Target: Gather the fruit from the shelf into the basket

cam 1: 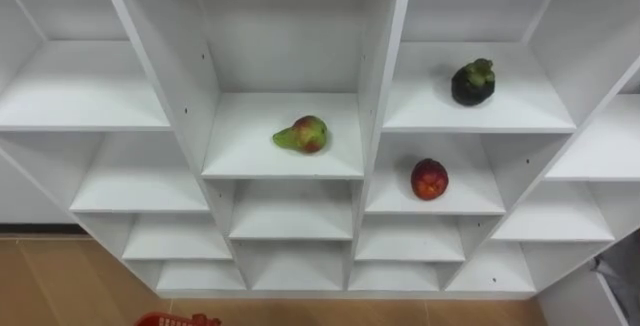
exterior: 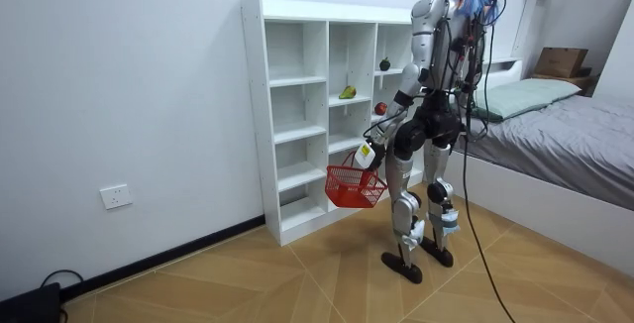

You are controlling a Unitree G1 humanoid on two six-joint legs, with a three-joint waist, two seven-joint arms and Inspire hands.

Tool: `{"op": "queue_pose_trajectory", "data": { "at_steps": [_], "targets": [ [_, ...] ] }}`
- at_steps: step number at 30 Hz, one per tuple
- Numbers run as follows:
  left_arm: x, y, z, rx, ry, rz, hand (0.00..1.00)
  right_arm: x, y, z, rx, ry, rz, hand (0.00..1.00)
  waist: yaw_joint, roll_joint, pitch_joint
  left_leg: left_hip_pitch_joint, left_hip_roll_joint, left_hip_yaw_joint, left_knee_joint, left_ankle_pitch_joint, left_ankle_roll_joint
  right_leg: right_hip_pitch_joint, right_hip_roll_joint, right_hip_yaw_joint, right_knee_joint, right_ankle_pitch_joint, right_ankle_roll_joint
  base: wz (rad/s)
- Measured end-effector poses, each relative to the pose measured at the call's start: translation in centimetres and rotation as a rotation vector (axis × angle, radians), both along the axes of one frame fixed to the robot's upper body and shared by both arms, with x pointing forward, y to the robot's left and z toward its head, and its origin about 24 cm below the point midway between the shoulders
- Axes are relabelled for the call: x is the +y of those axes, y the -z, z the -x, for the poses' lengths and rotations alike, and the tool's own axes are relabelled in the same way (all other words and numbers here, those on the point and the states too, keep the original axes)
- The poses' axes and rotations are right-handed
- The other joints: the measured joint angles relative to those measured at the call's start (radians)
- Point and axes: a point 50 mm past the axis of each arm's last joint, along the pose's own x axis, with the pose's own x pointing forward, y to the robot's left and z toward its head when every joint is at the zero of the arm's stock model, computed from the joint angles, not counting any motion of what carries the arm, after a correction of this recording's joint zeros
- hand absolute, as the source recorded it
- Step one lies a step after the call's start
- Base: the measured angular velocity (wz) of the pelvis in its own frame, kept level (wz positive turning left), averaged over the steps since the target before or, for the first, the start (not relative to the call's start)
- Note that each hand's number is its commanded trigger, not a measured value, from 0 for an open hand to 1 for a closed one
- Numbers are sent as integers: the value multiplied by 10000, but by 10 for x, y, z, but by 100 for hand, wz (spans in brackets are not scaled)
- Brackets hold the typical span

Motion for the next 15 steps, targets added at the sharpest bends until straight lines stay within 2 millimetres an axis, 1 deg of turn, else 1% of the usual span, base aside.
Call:
{"op": "queue_pose_trajectory", "data": {
  "at_steps": [8, 10, 13, 15],
  "targets": [
    [0, 0, -1, -53, 19, 3, 100, 0, 0, -1, -127, -6, 37, 0, -6, 24, 8, 4, 3, 31, 2, 0, 0, -7, -1, 12, 5, 1, -1, 0],
    [0, 0, -1, -56, 18, 4, 100, 0, 0, -1, -146, -13, 49, 0, -10, 61, 25, -3, 4, 29, 1, 0, 0, -11, -1, 20, 5, 1, -1, 0],
    [-1, 0, -2, -91, 40, 7, 100, -1, -1, -2, -244, 2, 121, 0, -9, 141, -22, -21, 5, 34, -9, 0, 0, -47, 2, 47, 12, 1, 0, -1],
    [-1, -1, -2, -193, 71, 5, 100, -1, -1, -4, -394, 19, 162, 0, -9, 150, -41, -13, 7, 76, -11, 0, 0, -62, 3, 85, 29, 2, 0, -5]
  ]
}}
